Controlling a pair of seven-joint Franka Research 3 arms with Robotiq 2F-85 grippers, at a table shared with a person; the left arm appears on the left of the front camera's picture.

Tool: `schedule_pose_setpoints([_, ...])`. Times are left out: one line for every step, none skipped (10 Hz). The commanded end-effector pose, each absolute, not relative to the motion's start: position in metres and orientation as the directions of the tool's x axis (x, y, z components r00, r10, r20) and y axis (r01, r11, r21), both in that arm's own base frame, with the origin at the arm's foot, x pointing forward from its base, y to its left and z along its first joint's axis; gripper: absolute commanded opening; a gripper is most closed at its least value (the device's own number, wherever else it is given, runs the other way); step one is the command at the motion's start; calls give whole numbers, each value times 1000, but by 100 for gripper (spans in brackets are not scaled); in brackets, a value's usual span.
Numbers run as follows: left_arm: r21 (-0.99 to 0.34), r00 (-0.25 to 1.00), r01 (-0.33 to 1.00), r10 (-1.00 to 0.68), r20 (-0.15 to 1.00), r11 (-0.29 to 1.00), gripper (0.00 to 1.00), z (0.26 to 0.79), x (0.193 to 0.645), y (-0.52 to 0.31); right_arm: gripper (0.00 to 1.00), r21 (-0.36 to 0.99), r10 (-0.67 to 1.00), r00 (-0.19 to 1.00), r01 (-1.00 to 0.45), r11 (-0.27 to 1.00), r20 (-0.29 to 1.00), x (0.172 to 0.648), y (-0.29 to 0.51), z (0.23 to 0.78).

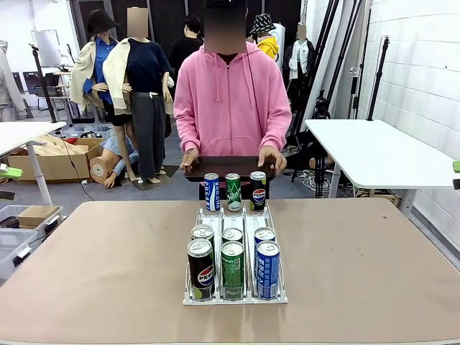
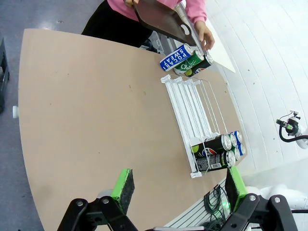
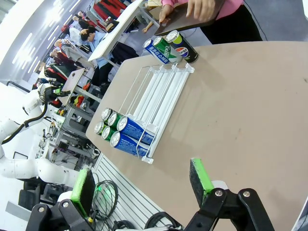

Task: Retrieve and hand over the desired beverage to the person.
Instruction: Pick up a can of the same type that the person held from the Automatic Can Dispenser.

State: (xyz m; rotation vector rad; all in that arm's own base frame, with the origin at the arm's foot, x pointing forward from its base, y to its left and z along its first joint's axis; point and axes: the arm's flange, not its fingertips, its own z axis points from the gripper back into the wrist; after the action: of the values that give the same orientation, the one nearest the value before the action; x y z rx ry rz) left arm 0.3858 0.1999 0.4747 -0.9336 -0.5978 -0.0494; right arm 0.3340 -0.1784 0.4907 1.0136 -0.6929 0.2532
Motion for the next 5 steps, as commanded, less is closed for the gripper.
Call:
schedule_pose_setpoints([-744, 835, 295, 217, 506, 600, 100, 475, 384, 201, 100, 694, -118, 759, -506, 512, 641, 335, -179, 491])
schedule_pose_setpoints([-744, 835, 295, 217, 506, 600, 100, 475, 384, 201, 100, 694, -118, 759, -506, 512, 641, 335, -179, 491])
schedule_pose_setpoints([-744, 835, 295, 217, 506, 600, 100, 475, 384, 201, 100, 694, -118, 759, -506, 512, 641, 335, -179, 491])
schedule_pose_setpoints([-744, 835, 295, 217, 506, 600, 100, 475, 384, 201, 100, 694, -118, 759, -506, 512, 641, 335, -179, 491])
schedule_pose_setpoints([-744, 835, 295, 217, 506, 600, 100, 475, 384, 201, 100, 694, -118, 759, -506, 512, 641, 335, -179, 491])
